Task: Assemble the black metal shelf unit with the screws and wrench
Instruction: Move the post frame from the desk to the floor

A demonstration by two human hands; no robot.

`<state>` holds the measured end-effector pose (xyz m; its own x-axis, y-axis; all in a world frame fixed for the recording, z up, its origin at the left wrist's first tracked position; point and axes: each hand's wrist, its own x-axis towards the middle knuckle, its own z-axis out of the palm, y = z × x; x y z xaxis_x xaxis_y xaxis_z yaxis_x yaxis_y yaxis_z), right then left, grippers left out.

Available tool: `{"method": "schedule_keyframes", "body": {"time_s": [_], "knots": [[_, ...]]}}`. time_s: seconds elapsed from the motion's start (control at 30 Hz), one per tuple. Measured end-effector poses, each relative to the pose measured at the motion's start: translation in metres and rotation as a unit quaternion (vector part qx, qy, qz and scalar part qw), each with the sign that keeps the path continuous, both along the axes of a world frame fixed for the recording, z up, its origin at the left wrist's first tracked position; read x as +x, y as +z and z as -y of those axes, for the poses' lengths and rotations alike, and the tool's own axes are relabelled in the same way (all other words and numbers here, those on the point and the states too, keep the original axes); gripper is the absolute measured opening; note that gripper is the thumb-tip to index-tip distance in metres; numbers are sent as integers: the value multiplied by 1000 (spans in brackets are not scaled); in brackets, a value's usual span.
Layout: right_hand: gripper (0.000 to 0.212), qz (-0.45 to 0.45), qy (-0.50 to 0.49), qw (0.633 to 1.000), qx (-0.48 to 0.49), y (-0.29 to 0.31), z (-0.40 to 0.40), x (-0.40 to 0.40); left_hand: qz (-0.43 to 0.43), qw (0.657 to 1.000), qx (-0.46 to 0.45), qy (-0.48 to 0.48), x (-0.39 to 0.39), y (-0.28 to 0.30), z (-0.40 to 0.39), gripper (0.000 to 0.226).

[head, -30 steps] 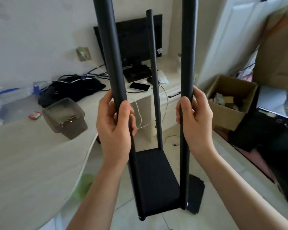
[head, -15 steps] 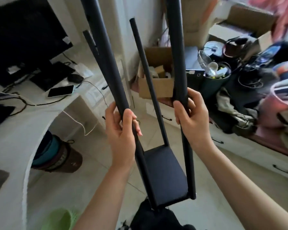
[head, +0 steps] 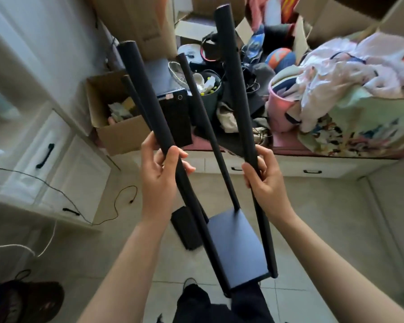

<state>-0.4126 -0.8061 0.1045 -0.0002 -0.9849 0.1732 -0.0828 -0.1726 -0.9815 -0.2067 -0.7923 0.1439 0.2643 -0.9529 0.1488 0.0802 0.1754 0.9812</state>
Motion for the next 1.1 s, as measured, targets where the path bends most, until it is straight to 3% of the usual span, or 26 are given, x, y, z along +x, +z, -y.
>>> {"method": "schedule_keyframes", "body": {"time_s": [0.23,0.5,0.77,1.1], "knots": [[31,-13,7,995,95,-34,15,-116,7,996,84,-34,-100,-17,43,26],[22,-109,15,968,225,-70,45,-219,80,971,204,-99,-182,-68,71,15],[24,-206,0,941,269,-114,77,-250,218,924,269,-163,-217,-137,89,31],[15,-254,-23,929,268,-180,131,-239,249,905,311,-147,-223,-227,119,28]]}}
